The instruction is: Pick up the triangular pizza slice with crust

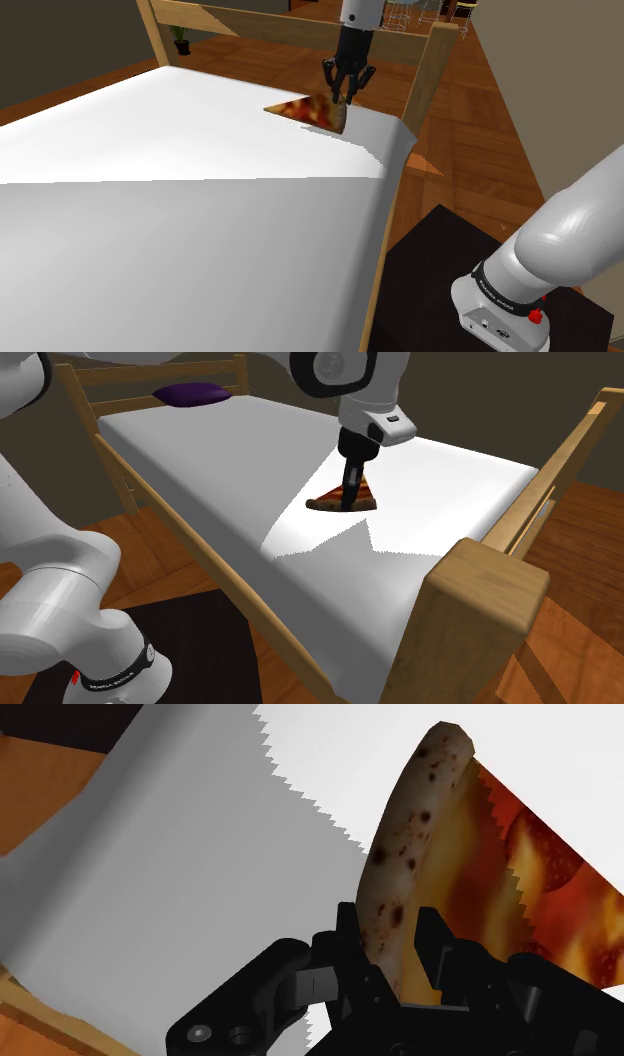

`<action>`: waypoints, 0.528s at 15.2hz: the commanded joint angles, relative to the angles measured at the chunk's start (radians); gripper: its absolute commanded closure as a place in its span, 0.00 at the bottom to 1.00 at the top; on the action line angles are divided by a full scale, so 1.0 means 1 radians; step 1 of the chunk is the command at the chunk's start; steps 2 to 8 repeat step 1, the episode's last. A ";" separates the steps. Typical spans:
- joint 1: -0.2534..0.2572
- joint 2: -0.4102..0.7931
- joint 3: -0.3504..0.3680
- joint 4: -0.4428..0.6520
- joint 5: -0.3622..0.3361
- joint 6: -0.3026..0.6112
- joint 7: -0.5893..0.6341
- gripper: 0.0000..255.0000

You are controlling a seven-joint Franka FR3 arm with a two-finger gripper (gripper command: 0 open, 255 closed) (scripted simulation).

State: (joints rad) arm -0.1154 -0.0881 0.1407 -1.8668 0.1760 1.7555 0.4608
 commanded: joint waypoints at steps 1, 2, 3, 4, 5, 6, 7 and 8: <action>-0.001 -0.002 -0.001 0.006 0.000 -0.009 0.000 1.00; -0.001 -0.002 -0.001 0.006 0.000 -0.009 0.000 1.00; -0.001 -0.002 -0.001 0.006 0.000 -0.009 0.000 1.00; -0.001 -0.002 -0.001 0.006 0.000 -0.009 0.000 1.00; -0.001 -0.002 -0.001 0.006 0.000 -0.009 0.000 1.00; -0.001 -0.002 -0.001 0.006 0.000 -0.009 0.000 1.00; -0.001 -0.002 -0.001 0.006 0.000 -0.009 0.000 1.00; -0.001 -0.002 -0.001 0.006 0.000 -0.009 0.000 1.00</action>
